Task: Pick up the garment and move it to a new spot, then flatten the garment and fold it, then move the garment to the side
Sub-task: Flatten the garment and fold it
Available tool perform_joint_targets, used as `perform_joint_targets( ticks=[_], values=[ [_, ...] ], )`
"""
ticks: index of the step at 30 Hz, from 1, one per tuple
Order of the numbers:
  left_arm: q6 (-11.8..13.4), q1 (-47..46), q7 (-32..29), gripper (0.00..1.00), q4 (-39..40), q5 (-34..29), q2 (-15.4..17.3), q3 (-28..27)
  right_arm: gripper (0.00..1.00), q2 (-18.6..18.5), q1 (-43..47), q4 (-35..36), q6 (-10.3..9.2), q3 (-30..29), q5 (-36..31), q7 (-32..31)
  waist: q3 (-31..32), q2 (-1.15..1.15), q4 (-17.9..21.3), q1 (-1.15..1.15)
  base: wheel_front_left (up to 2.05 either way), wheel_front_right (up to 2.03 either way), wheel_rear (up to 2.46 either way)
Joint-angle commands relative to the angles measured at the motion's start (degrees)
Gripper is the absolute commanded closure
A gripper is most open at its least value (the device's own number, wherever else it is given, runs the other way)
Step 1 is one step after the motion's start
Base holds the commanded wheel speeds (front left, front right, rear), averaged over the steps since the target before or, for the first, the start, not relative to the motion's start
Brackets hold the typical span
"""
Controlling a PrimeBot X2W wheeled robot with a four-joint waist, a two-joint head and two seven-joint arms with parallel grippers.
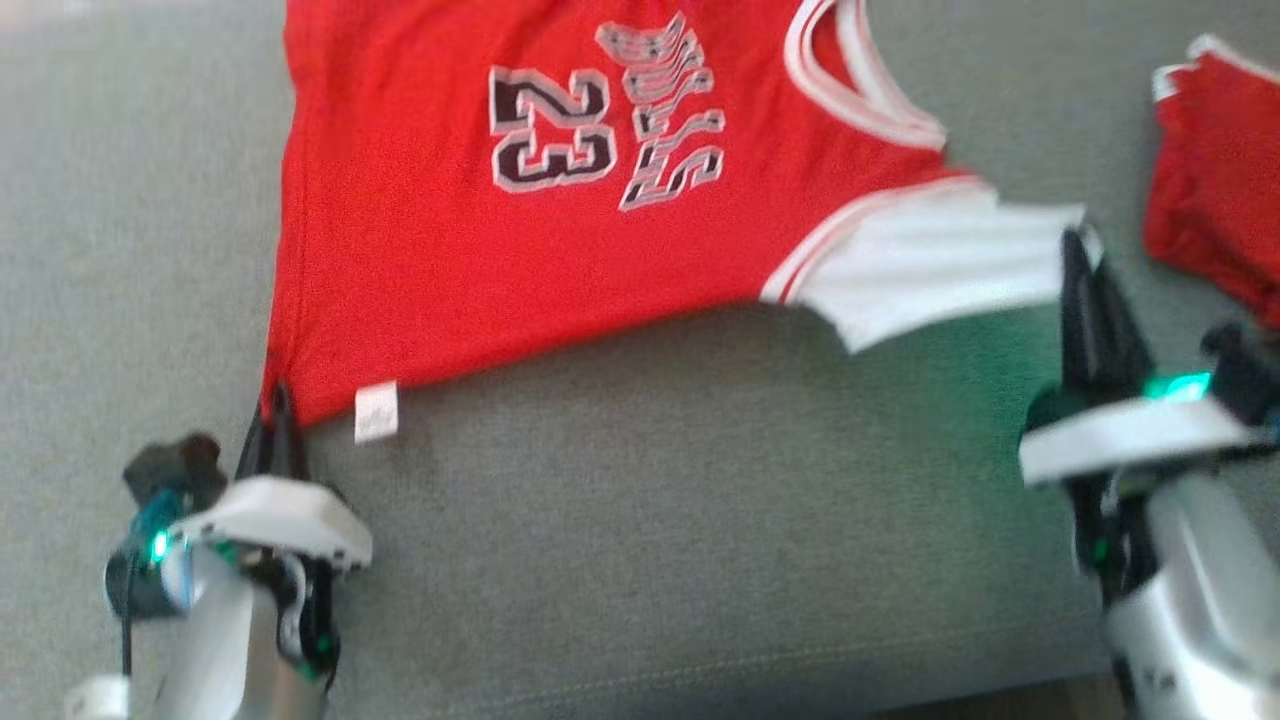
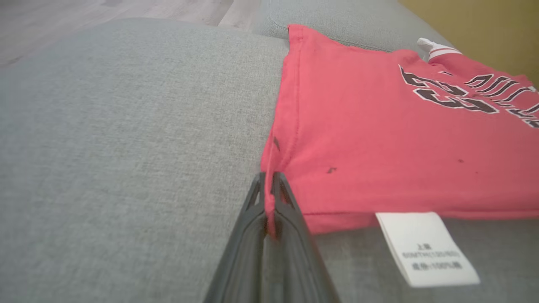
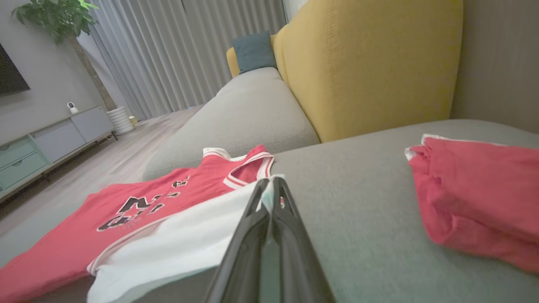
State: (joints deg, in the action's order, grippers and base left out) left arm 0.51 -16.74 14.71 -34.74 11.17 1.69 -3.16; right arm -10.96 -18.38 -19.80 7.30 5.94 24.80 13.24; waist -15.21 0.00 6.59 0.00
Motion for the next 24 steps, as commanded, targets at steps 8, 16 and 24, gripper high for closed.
perform_joint_targets(
  ticks=[8, 16, 24],
  values=[
    [1.9, 10.7, 0.3, 1.0, 5.4, 1.5, 1.2, -3.2, 1.0, -0.7, 13.9, 5.1, 0.19, 1.8, 1.2, -3.4, 8.9, 0.0, 1.4, 0.0, 0.0, 0.0, 0.0],
    [4.7, 19.5, 0.3, 1.0, 8.7, 5.7, 1.2, 0.4, 1.0, -0.6, 25.4, 9.5, 0.19, 1.6, 2.0, -7.1, 12.1, 0.0, 0.4, 0.0, 0.0, 0.0, 0.0],
    [3.0, 16.8, 0.3, 1.0, 13.1, 5.4, 1.2, 2.3, 1.0, 0.4, 20.3, 12.7, 0.19, -0.1, 0.8, -7.8, 9.1, 0.0, -0.6, 0.0, 0.0, 0.0, 0.0]
  ],
)
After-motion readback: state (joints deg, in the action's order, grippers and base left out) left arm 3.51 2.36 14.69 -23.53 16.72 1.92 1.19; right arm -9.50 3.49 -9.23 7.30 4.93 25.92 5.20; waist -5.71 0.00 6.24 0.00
